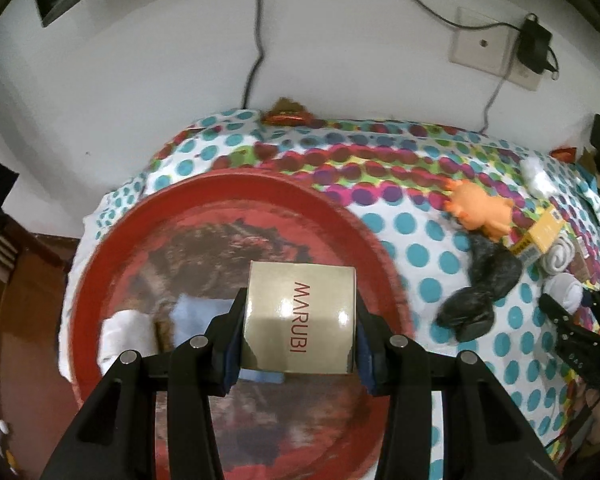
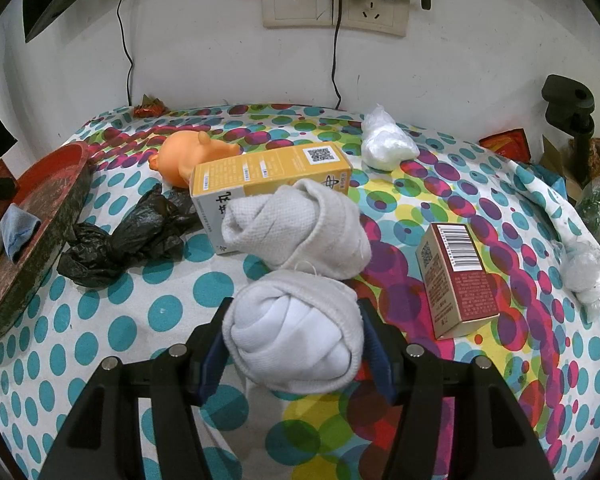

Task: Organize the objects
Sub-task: 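Carry the MARUBI box over the red tray with the left tool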

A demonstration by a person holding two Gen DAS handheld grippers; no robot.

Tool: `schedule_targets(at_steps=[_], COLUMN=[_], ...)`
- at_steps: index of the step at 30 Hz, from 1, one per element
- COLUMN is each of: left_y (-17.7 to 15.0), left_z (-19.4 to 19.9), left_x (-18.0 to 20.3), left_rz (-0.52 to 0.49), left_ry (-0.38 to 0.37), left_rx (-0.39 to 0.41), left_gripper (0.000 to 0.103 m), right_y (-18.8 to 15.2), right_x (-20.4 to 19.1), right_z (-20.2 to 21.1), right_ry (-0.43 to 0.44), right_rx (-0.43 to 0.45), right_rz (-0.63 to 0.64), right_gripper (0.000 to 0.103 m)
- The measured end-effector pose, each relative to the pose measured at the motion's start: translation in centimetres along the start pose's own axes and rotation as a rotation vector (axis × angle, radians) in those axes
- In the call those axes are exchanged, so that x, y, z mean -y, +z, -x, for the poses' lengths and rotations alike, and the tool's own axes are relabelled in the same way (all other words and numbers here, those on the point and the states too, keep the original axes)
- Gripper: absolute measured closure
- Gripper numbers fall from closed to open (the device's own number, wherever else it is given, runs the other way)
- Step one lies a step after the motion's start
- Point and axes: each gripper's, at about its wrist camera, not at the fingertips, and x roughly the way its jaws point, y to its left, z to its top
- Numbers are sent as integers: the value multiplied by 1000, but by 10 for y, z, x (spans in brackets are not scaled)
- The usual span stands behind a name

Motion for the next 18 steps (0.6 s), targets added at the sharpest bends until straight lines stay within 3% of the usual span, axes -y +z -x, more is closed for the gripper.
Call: schedule_targets(at_steps=[18], left_y=[5], left_z=[-27], left_x=[-115], left_rz=[179], left_ry=[94], left_rx=[-19], left_gripper=[61], right_y=[0], right_x=[-1], right_z=[0], right_ry=[-4], right_rx=[-1], right_rz=[2], right_gripper=[42])
